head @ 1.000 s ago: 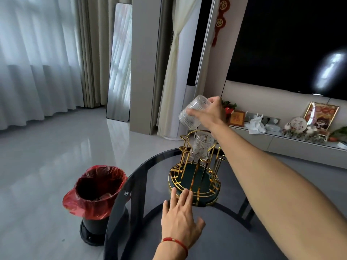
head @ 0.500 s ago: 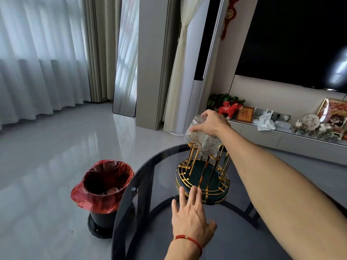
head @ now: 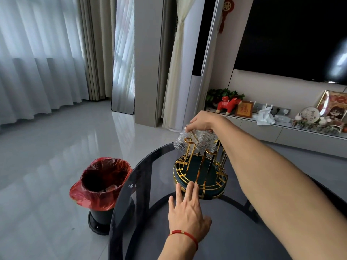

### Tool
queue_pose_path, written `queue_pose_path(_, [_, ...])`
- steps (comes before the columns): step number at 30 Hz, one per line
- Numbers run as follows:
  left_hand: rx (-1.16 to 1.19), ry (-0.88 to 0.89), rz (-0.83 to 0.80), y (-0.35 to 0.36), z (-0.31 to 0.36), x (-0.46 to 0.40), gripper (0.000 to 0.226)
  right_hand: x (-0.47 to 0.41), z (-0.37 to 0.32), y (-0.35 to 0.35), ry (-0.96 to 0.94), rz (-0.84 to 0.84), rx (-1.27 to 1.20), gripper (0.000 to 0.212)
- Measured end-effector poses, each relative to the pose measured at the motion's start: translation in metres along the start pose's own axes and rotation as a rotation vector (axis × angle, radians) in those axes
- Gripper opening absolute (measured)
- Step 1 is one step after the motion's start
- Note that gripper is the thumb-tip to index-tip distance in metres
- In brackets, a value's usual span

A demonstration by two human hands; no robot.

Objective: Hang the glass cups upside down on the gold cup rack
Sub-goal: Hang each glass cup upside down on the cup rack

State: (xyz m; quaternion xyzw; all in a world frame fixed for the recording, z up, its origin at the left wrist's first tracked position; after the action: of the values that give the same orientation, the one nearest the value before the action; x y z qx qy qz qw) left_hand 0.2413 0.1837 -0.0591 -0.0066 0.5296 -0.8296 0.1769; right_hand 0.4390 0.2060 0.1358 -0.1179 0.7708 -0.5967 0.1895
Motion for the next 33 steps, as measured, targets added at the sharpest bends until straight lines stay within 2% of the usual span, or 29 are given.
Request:
queue_pose_path(3, [-0.003, -0.004, 0.001, -0.004, 0.002, 0.000, 0.095, 0.014, -0.003, -0.014, -0.053, 0.144, -0.058, 0.068])
queue_pose_path(8, [-0.004, -0.031, -0.015, -0.009, 0.005, 0.005, 0.092, 0.097, 0.027, -0.061, -0.123, 0.659, -0.171, 0.037])
queue_pose_path(11, [0.040, -0.027, 0.006, -0.018, 0.016, 0.012, 0.090, 0.175, 0.069, -0.062, -0.078, 0.749, -0.257, 0.030])
queue_pose_path(14, [0.144, -0.006, 0.094, -0.037, 0.041, 0.020, 0.084, 0.257, 0.104, -0.050, 0.014, 0.742, -0.210, 0.024])
queue_pose_path(17, [0.330, 0.038, 0.166, -0.054, 0.081, 0.035, 0.072, 0.326, 0.131, -0.048, 0.088, 0.773, -0.048, 0.024])
queue_pose_path(20, [0.460, 0.083, 0.112, -0.048, 0.124, 0.062, 0.061, 0.357, 0.173, -0.039, 0.208, 0.621, 0.270, 0.046])
queue_pose_path(22, [0.525, 0.052, 0.055, -0.039, 0.137, 0.080, 0.058, 0.361, 0.204, -0.037, 0.302, 0.515, 0.341, 0.062])
queue_pose_path(24, [0.533, 0.048, -0.005, -0.029, 0.144, 0.096, 0.057, 0.360, 0.225, -0.026, 0.351, 0.399, 0.381, 0.074])
queue_pose_path(27, [0.509, 0.076, -0.049, -0.019, 0.148, 0.108, 0.056, 0.356, 0.242, -0.002, 0.345, 0.239, 0.387, 0.078])
queue_pose_path(33, [0.530, 0.014, -0.096, -0.013, 0.140, 0.099, 0.048, 0.336, 0.242, 0.005, 0.222, 0.186, 0.240, 0.074])
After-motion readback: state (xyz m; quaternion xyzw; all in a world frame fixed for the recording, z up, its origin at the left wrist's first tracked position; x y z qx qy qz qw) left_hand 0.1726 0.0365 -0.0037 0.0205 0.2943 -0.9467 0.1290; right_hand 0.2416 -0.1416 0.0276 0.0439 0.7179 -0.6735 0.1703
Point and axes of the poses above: each hand's wrist, its own x-axis away from the middle knuckle, its own y-axis out of the palm, z = x × y, the point moved 10 cm from there along -x, towards the middle knuckle, and after that the axes turned 14 degrees about z, right-handed, at the moved point
